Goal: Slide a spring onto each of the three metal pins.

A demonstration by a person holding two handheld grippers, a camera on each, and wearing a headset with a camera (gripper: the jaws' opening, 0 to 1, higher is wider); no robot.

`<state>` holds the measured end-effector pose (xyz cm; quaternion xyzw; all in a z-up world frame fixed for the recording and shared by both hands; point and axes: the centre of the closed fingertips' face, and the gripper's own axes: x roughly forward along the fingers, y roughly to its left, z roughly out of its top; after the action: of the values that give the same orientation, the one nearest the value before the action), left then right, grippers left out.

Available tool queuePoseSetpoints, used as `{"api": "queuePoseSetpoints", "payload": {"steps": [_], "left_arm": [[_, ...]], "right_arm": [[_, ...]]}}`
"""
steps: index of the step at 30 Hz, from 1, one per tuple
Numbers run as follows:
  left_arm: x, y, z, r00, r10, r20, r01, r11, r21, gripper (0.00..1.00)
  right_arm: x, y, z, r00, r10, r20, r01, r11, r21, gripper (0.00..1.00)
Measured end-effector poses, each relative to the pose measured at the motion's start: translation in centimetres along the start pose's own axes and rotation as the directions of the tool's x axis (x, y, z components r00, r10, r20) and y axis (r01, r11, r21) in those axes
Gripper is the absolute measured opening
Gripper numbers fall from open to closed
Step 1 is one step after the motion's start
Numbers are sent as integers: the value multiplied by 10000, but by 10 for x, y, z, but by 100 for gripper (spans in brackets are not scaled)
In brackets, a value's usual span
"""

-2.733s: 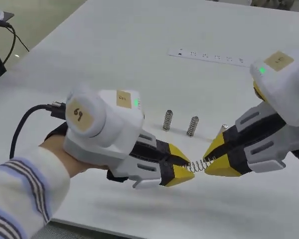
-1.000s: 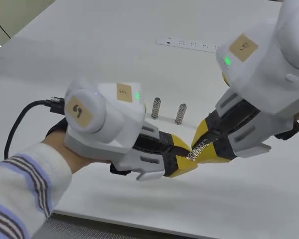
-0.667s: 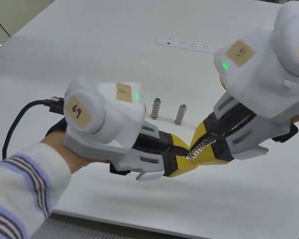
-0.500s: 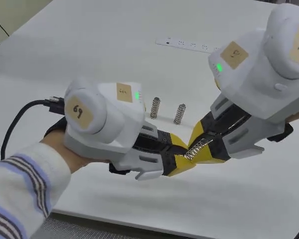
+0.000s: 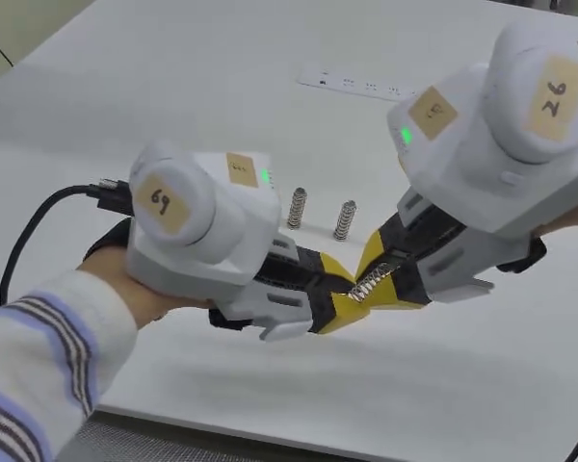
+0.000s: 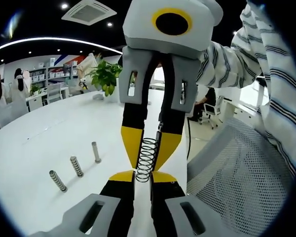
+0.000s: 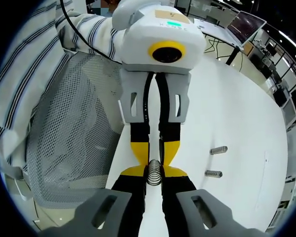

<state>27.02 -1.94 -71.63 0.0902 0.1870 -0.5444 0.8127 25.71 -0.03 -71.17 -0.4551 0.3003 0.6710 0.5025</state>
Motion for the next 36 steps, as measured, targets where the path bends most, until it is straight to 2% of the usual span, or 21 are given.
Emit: {"api": "queuePoseSetpoints", "payload": {"steps": [7, 8, 9, 10, 11, 16, 18, 22, 25, 27, 31, 34, 36], "left_arm": [[-3, 7, -4, 9994, 344, -92, -344, 9994, 72, 12], [-3, 7, -5, 9993, 361, -136, -361, 9993, -12, 13], [-2, 7, -8, 9990, 387, -206, -394, 9985, -370, 13], [-2, 8, -9, 9988, 444, -215, -458, 9967, -675, 13], [-3, 9, -10, 9988, 453, -208, -464, 9974, -558, 13], [-7, 14, -18, 9969, 701, -371, -730, 9938, -844, 19], [-9, 16, -20, 9962, 770, -419, -808, 9918, -995, 25], [-11, 19, -19, 9946, 991, -302, -1018, 9886, -1107, 35], [-11, 22, -20, 9935, 1103, -275, -1127, 9869, -1156, 47], [-12, 25, -22, 9915, 1258, -331, -1289, 9846, -1179, 54], [-15, 31, -26, 9871, 1566, -335, -1597, 9784, -1312, 66], [-18, 35, -28, 9838, 1767, -320, -1795, 9712, -1566, 81], [-19, 38, -29, 9796, 1979, -360, -2011, 9678, -1512, 89]], "right_arm": [[2, 0, 5, 9998, -10, 206, 6, 9998, 201, 8], [3, -1, 6, 9997, 0, 244, -7, 9995, 318, 8], [6, 0, 5, 9995, 74, 297, -96, 9970, 764, 8], [7, -2, 5, 9993, 74, 369, -105, 9964, 845, 8], [8, -3, 5, 9990, 106, 442, -148, 9952, 966, 8], [11, -5, -2, 9986, 192, 485, -269, 9864, 1620, 8], [12, -6, -4, 9973, 210, 700, -358, 9753, 2180, 8], [9, -13, -15, 9989, -9, 465, -104, 9702, 2421, 8], [6, -16, -22, 9993, -128, 342, 31, 9633, 2685, 8], [4, -19, -25, 9994, -186, 276, 95, 9546, 2977, 8], [2, -22, -33, 9996, -236, 167, 155, 9251, 3793, 8], [0, -23, -35, 9994, -290, 182, 194, 9174, 3975, 8], [-2, -22, -37, 9993, -355, 138, 267, 9127, 4079, 8]]}}
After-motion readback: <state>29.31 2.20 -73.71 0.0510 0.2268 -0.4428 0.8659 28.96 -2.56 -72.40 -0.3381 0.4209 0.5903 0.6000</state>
